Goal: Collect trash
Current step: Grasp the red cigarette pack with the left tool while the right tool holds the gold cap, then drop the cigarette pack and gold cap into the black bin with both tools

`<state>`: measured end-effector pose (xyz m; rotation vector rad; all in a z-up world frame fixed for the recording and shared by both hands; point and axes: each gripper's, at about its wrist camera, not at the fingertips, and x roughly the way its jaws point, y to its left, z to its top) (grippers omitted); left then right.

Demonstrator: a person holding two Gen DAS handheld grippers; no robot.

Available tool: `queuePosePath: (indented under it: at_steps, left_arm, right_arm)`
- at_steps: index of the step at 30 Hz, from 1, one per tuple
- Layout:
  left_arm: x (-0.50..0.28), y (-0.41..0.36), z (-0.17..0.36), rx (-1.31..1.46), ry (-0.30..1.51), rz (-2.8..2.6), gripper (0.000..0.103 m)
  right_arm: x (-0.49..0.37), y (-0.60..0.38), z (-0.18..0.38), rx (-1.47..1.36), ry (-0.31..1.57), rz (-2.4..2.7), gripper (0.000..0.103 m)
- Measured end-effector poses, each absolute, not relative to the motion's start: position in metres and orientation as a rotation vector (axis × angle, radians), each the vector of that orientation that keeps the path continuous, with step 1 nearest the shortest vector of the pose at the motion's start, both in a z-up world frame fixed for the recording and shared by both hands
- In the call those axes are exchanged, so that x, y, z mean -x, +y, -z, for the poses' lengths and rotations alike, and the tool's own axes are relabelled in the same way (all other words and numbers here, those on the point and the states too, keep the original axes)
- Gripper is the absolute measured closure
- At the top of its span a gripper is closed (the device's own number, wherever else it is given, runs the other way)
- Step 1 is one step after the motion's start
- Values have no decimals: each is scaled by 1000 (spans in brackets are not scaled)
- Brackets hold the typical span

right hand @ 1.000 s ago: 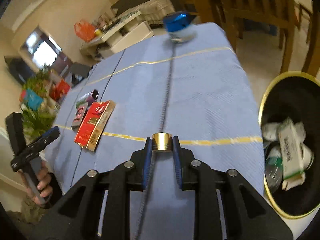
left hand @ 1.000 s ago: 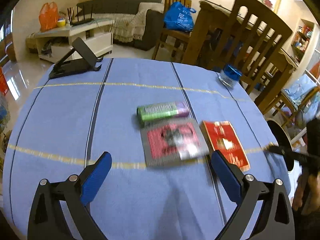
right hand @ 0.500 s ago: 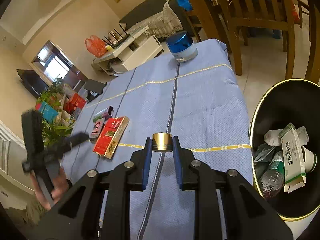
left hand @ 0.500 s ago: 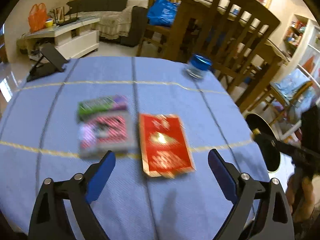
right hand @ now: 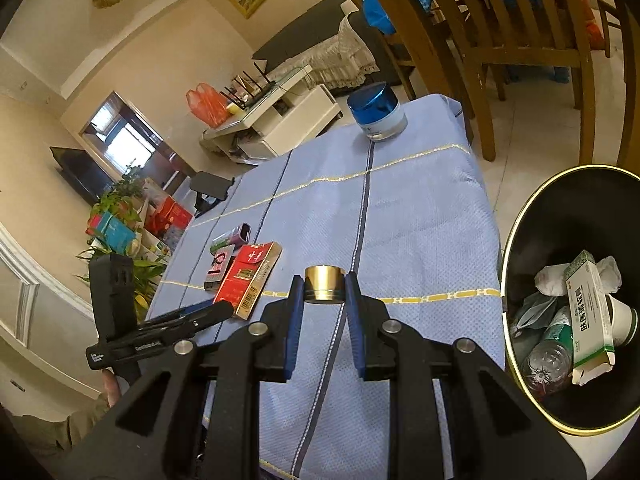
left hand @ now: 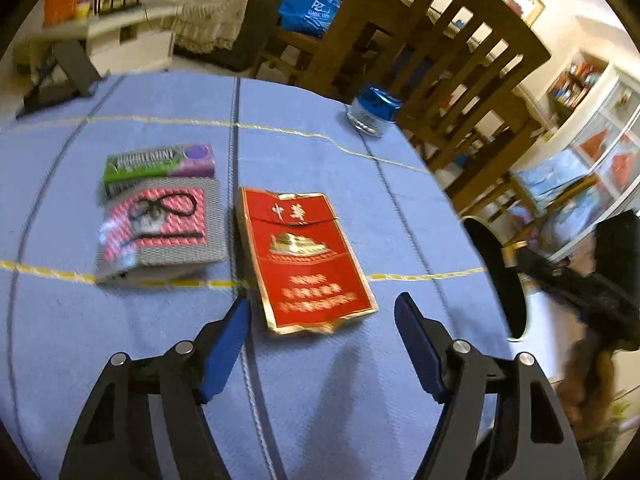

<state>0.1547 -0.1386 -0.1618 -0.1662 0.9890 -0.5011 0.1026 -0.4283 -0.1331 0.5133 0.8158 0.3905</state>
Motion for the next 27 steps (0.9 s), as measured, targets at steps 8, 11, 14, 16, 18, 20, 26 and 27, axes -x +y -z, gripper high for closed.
queuePosePath:
  at_steps: [8,11,14,16,18,20,26,27]
  left_arm:
    - [-173,-177,163,-16,1003,389,24]
    - [-175,-194,166,-131,1006,314,24]
    - [-181,-194,166,-130,1020,280,23]
    - [-183,-190,165,-122,1021,261,40]
    - [-185,-184,163,-101,1026,258,41]
    - [-178,-179,162,-100,1023,243,41]
    - [-152,-172,158,-85,1000,207,41]
    - [-148,-172,156,-90,993,209,41]
  right_arm:
    - [-100,-431,131,-528,804,-399,82]
    - [-99,-431,130,-521,800,-399,82]
    - [-99,-430,130,-514,801,-392,82]
    - [-99,-431,130,-511,803,-389,82]
    - [-100,-431,130,-500,804,-377,82]
    - [-100,-432,130,-493,804,-367,82]
    - [-100,-440,133,-487,805,-325,82]
    - [-100,-441,134,-481,805,-317,82]
